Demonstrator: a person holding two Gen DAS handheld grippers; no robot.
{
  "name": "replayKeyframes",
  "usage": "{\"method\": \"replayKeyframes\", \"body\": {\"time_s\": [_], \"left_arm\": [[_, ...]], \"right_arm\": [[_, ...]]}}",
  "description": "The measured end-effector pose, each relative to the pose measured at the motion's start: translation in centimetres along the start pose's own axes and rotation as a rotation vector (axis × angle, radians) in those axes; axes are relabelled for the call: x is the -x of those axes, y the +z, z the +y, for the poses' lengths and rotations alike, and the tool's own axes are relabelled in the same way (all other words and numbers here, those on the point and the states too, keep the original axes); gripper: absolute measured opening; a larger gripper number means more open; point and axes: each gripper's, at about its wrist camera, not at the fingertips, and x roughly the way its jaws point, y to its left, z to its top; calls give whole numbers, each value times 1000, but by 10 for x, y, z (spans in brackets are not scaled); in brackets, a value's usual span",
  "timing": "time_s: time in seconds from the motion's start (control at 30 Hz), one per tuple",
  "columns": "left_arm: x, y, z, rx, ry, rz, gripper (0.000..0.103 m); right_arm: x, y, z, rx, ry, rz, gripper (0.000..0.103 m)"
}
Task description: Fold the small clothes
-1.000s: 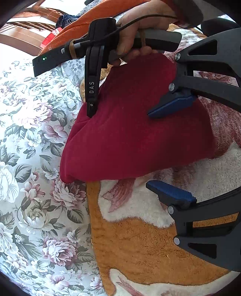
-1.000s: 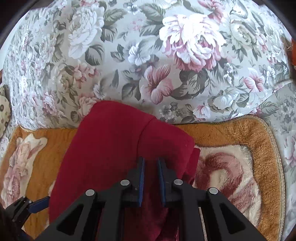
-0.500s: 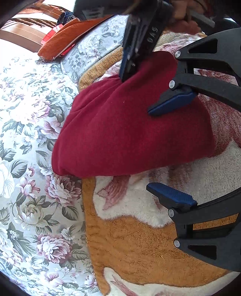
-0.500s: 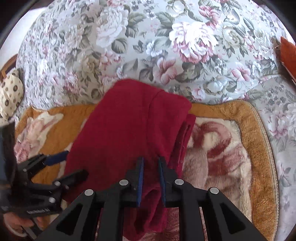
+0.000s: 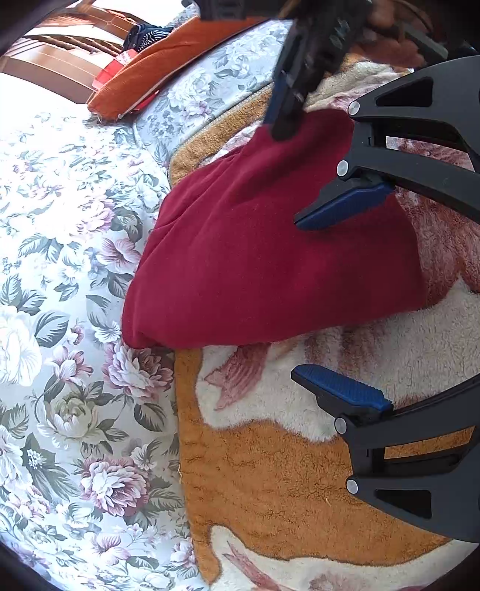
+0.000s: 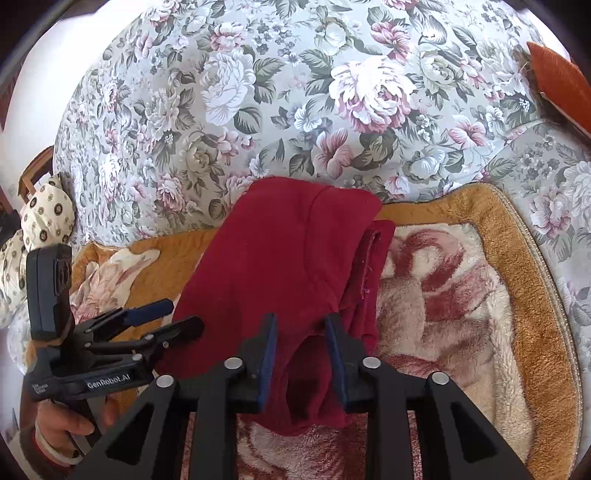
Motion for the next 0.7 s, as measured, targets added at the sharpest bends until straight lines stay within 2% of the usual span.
{"method": "replayKeyframes", "body": {"time_s": [0.07,0.17,0.23,0.3,0.33,0.43,0.5,0.6,0.67,0.7], "left_arm": [[4,1,3,11,-26,-13,77],[8,2,12,51,-96,-16,79],[6,7,19,99,-167,2,79],[1,10,28,164,-240,21,79],[-3,12,32,195,-257,26,81],[-23,19,42,270,-265,52,91],[-39,27,46,311,-296,79,91],[-63,37,48,386,-380,113,91],[-82,39,46,404,-395,162,91],[-84,42,44,394,-389,147,91]], "right_arm": [[-16,-5,-6,-6,-36,51,35],[-9,-5,-26,-111,60,6,35],[0,0,-38,-168,102,-46,43],[1,7,-48,-210,96,-83,61],[-4,9,-53,-233,109,-84,65],[-33,13,-69,-327,209,-27,66],[-48,12,-77,-385,286,-8,67],[-61,10,-83,-420,352,-27,70],[-69,12,-83,-408,375,-28,70],[-69,13,-81,-393,382,-38,69]]}}
